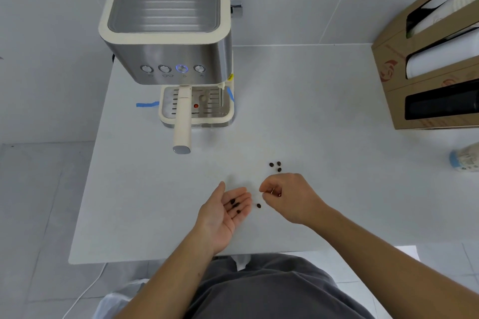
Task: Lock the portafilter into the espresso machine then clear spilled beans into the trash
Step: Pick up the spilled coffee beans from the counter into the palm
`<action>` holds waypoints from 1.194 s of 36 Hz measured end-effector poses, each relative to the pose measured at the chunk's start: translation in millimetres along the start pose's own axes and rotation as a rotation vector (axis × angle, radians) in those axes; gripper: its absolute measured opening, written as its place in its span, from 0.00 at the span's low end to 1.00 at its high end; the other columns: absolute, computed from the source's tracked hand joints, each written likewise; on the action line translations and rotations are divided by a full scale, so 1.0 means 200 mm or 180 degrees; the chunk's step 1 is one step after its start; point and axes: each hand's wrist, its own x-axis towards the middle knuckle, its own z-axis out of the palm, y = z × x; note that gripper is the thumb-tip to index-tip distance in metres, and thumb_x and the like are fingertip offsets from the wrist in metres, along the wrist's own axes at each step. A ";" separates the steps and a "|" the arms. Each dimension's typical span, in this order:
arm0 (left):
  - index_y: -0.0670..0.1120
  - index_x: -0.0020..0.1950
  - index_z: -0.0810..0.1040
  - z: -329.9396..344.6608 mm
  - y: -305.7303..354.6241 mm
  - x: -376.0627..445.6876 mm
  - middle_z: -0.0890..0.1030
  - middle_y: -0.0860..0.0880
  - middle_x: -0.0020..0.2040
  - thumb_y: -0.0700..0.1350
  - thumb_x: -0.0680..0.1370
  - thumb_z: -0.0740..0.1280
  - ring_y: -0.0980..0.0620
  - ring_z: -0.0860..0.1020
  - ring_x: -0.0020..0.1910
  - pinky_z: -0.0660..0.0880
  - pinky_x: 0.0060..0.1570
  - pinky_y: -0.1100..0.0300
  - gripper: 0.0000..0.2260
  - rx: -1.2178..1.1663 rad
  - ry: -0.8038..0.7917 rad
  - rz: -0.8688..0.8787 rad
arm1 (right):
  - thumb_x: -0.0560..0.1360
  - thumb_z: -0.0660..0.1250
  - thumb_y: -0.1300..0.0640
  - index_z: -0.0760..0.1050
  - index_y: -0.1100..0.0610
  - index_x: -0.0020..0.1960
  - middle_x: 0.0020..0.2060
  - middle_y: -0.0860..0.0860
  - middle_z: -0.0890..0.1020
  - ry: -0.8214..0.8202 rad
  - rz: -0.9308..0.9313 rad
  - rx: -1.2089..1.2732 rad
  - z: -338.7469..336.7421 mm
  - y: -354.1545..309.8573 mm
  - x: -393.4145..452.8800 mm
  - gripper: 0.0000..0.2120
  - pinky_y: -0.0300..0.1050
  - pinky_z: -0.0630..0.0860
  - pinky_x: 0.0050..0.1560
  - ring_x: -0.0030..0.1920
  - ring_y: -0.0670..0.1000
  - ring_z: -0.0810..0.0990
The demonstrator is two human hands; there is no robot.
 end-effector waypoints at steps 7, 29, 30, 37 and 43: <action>0.33 0.55 0.81 -0.05 0.00 0.00 0.84 0.37 0.50 0.53 0.82 0.59 0.43 0.83 0.49 0.79 0.47 0.53 0.23 -0.0065 0.0068 0.0014 | 0.76 0.65 0.59 0.81 0.53 0.55 0.48 0.47 0.83 -0.0186 0.0020 -0.0335 0.07 0.05 0.02 0.11 0.32 0.74 0.47 0.44 0.43 0.78; 0.34 0.54 0.81 -0.12 -0.01 -0.02 0.83 0.37 0.52 0.53 0.82 0.58 0.43 0.82 0.53 0.79 0.51 0.52 0.23 -0.0049 0.0155 0.0071 | 0.77 0.62 0.61 0.79 0.59 0.47 0.44 0.53 0.81 -0.0539 0.0002 -0.1126 0.18 0.03 0.11 0.07 0.47 0.79 0.45 0.44 0.54 0.81; 0.34 0.55 0.80 -0.12 -0.01 -0.02 0.83 0.37 0.52 0.53 0.82 0.58 0.43 0.82 0.53 0.79 0.51 0.52 0.23 -0.0055 0.0148 0.0071 | 0.77 0.62 0.61 0.79 0.59 0.46 0.42 0.51 0.80 -0.0500 -0.0015 -0.1078 0.17 0.03 0.11 0.07 0.45 0.78 0.42 0.42 0.53 0.80; 0.33 0.56 0.80 -0.09 -0.02 0.01 0.83 0.36 0.53 0.53 0.82 0.59 0.42 0.82 0.53 0.79 0.52 0.51 0.23 -0.0090 0.0091 0.0042 | 0.74 0.65 0.59 0.78 0.54 0.42 0.38 0.47 0.81 -0.0296 -0.0043 -0.0427 0.08 -0.02 0.04 0.04 0.41 0.79 0.41 0.39 0.49 0.81; 0.33 0.57 0.80 -0.01 -0.04 0.02 0.84 0.36 0.53 0.53 0.82 0.58 0.42 0.83 0.53 0.79 0.50 0.52 0.23 -0.0012 -0.0071 -0.0021 | 0.74 0.68 0.58 0.80 0.53 0.45 0.36 0.43 0.79 -0.0280 -0.0206 -0.0145 0.04 -0.06 0.00 0.02 0.32 0.73 0.39 0.35 0.41 0.78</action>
